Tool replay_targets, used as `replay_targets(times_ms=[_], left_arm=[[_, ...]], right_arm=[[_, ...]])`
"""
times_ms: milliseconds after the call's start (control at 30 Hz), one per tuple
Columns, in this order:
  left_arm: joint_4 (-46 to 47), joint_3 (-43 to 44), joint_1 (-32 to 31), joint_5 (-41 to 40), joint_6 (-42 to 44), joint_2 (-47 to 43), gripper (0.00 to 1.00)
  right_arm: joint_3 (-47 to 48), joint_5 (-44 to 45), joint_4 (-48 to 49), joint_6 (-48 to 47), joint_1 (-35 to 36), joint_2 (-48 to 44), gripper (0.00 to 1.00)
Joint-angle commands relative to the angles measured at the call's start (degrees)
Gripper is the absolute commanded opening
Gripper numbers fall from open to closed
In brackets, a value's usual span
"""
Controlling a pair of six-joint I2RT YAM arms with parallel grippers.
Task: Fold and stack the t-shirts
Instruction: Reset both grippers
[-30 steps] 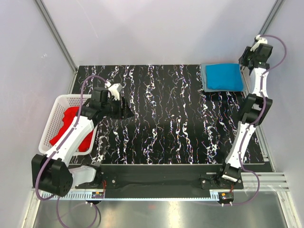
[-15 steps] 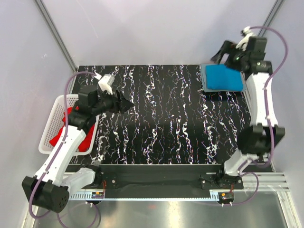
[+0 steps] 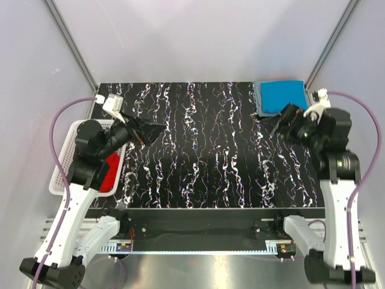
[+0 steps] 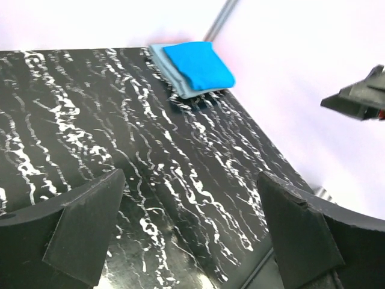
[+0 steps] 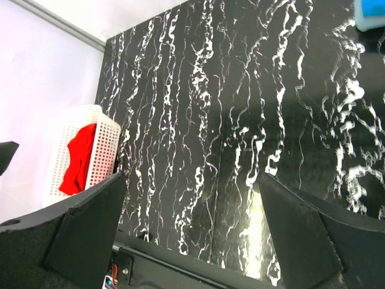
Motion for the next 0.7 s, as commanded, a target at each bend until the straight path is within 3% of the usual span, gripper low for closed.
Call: replay_targets(times_ms=[0,233,667], left_arm=[[-0.47,-0.88,0.20,4.99,-1.18,-2.63,0.99],[-2.49,-3.87,0.20,4.29,-2.15,-8.97,0.99],[-8.03,-2.20,0.20,4.64,-0.04,-10.55,0.99]], right_arm=[[-4.22,4.51,-1.52,2.57,0.27,-4.99,1.00],[-5.81,8.21,-6.88,1.88,0.27,-7.90,1.00],[-6.69,10.40,-6.79,2.58,0.27,-10.18,1.00]])
